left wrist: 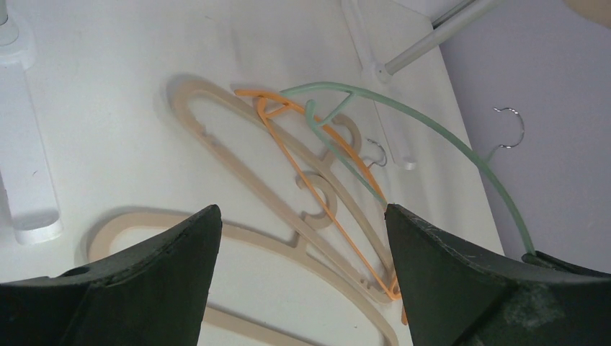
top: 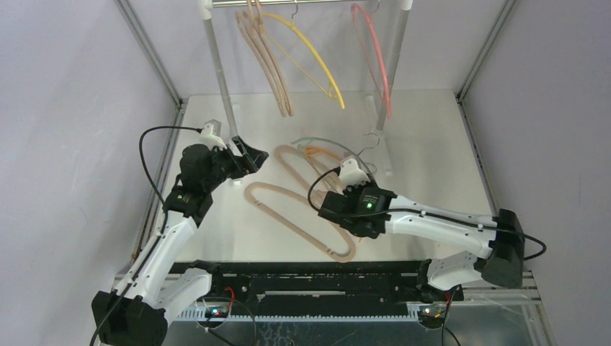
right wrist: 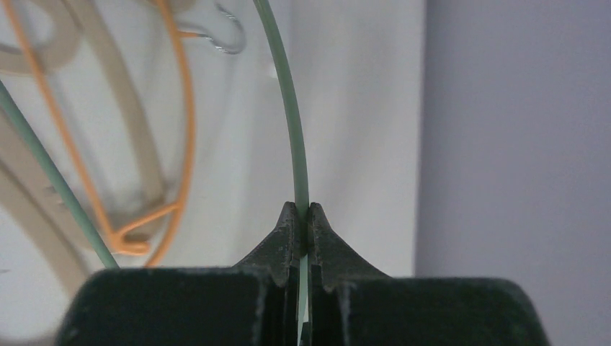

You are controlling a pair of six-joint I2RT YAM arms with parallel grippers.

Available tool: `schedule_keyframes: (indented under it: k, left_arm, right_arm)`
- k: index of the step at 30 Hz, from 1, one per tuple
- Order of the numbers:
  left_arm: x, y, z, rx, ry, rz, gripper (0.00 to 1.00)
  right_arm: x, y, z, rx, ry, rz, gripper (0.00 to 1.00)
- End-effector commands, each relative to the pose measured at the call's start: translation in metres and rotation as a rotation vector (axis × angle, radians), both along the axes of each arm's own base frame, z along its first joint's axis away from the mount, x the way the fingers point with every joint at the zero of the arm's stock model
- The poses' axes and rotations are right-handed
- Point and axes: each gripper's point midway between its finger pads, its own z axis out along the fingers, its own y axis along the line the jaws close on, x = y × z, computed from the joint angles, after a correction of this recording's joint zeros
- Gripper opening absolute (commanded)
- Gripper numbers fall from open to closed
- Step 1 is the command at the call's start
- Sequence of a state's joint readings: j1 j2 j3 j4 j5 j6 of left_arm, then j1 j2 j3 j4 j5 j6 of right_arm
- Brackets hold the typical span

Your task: Organize the hangers

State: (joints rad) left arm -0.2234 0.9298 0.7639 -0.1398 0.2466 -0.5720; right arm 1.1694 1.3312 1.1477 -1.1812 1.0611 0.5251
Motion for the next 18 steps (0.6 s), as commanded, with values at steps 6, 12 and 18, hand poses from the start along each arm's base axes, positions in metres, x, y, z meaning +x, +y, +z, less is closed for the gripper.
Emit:
schedule_keyframes:
  k: [6, 12, 18]
  left_arm:
    - [-0.003, -0.004, 0.026, -0.030, -0.084, -0.015, 0.88]
    - [-0.003, -0.004, 0.027, -0.028, -0.087, -0.016, 0.88]
    - [-0.003, -0.004, 0.029, -0.039, -0.095, -0.017, 0.88]
  right_arm:
    - [-0.003, -0.017, 0.062, -0.187, -0.206, -0.016, 0.00]
    - [-0.008, -0.014, 0.081, -0.060, -0.255, -0.005, 0.00]
    - [-0.006, -0.028, 0.124, 0.035, -0.367, -0.008, 0.00]
